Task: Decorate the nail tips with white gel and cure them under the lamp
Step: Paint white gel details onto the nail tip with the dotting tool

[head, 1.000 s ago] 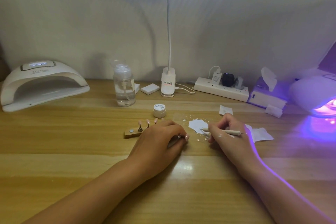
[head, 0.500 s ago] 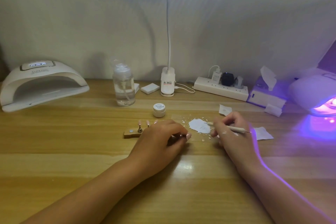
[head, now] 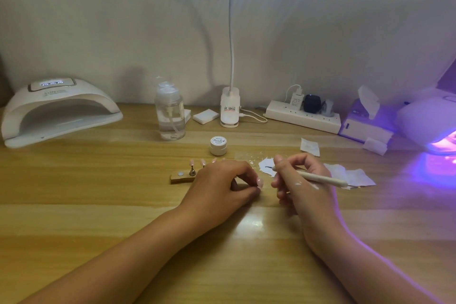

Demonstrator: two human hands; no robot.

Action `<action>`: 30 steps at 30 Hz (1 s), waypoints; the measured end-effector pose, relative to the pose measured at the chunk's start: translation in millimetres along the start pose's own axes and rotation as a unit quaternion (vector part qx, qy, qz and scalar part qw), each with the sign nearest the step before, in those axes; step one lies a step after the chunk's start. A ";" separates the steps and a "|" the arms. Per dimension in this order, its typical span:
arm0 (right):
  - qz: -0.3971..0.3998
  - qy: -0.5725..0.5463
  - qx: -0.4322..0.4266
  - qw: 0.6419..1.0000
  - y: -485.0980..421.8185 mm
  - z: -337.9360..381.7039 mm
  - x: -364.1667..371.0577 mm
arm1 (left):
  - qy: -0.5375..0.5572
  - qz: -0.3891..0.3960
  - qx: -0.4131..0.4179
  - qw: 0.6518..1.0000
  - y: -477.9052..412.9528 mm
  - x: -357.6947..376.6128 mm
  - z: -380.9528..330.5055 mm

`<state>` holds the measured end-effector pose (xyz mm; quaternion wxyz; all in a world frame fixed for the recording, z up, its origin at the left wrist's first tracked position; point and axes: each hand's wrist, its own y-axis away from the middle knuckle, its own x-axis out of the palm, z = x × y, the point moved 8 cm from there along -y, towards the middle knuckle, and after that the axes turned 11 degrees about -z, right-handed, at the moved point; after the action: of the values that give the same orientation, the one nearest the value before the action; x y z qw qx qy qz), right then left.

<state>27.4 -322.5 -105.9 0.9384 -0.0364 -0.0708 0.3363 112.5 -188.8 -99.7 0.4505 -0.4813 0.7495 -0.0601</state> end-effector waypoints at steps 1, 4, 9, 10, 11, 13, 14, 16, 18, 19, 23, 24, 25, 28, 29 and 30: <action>-0.001 -0.003 0.006 1.000 -0.5 -1.3 -0.2 | 0.001 0.004 -0.002 1.000 -0.3 0.2 0.5; 0.006 0.002 0.014 1.000 -1.7 -4.1 1.0 | 0.016 0.016 -0.006 1.000 -2.0 0.6 3.0; -0.006 0.010 -0.005 1.000 -3.4 -1.8 -1.4 | 0.030 0.033 -0.001 0.999 -3.2 0.4 1.5; -0.005 0.010 -0.013 1.000 -2.7 -0.2 -1.4 | 0.037 0.038 -0.001 0.999 -3.4 0.8 0.8; -0.002 0.012 -0.021 1.000 -1.9 1.5 -1.2 | 0.041 0.045 -0.001 0.998 -3.6 1.1 0.4; 0.004 0.018 -0.023 1.000 -1.7 2.5 -0.3 | 0.044 0.053 -0.002 0.998 -4.3 1.5 0.2; 0.007 0.020 -0.017 1.000 -2.3 1.5 0.5 | 0.046 0.053 -0.004 0.998 -4.6 1.2 0.0; 0.015 0.020 -0.003 1.000 -3.3 -0.6 2.5 | 0.048 0.044 -0.010 0.998 -5.0 0.5 0.0; 0.024 0.015 0.003 1.000 -2.5 -1.1 5.2 | 0.045 0.031 -0.006 0.998 -4.6 -0.6 -1.2; 0.030 0.013 0.004 0.999 -1.6 -1.3 6.7 | 0.041 0.026 -0.003 0.999 -3.9 -1.0 -2.3; 0.032 0.044 0.006 0.998 0.0 -2.4 7.1 | 0.030 0.018 0.004 0.999 -2.0 -1.6 -5.2; 0.028 0.054 0.007 0.998 -0.2 -2.8 6.4 | 0.031 0.018 0.006 0.999 -1.9 -1.8 -5.5; 0.028 0.058 0.007 0.998 -0.1 -3.0 6.4 | 0.033 0.017 0.006 0.999 -2.0 -2.1 -5.8; 0.036 0.044 -0.002 0.998 -0.9 -3.5 8.2 | 0.033 0.016 0.009 0.999 -2.6 -2.3 -6.5; 0.039 0.042 -0.005 0.998 -1.2 -3.8 8.6 | 0.032 0.015 0.010 0.999 -2.4 -2.4 -6.6; 0.040 0.046 -0.009 0.998 -1.4 -3.8 8.7 | 0.031 0.015 0.011 0.999 -2.4 -2.6 -6.8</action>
<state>35.5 -318.1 -108.5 0.9261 -0.0627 -0.0291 0.3709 109.4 -190.4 -92.9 0.4330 -0.4630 0.7696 -0.0769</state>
